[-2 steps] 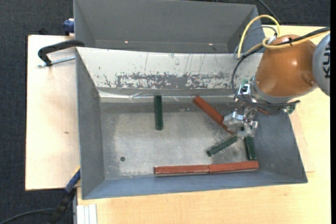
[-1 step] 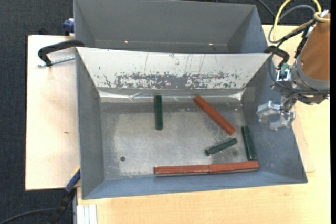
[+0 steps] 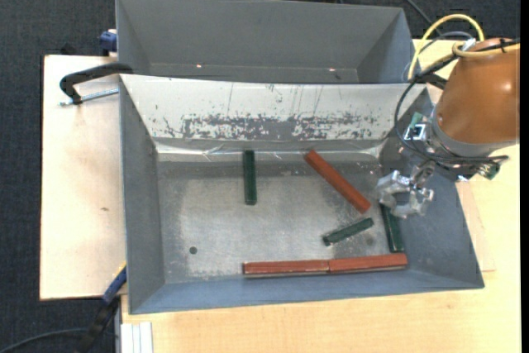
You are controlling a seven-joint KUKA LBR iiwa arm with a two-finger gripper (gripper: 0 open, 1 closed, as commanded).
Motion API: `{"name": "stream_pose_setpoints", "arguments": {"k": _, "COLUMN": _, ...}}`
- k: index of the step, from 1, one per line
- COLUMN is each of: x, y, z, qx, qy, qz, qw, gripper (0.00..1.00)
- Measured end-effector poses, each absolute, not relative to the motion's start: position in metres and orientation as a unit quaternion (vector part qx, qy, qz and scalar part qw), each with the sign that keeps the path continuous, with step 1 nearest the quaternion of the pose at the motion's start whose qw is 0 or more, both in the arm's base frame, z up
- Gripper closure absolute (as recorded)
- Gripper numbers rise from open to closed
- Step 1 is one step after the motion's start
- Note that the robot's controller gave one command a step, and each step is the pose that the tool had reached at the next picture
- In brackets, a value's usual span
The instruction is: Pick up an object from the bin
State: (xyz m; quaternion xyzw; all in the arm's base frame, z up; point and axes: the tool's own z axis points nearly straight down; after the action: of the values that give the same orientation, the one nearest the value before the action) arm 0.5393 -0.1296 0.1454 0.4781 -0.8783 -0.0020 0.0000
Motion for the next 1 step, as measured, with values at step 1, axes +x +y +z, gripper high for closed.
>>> {"name": "stream_pose_setpoints", "arguments": {"k": 1, "x": 0.5909, "y": -0.0816, "z": 0.183, "qx": 0.428, "qy": -0.904, "qz": 0.001, "qw": -0.007, "gripper": 1.0}}
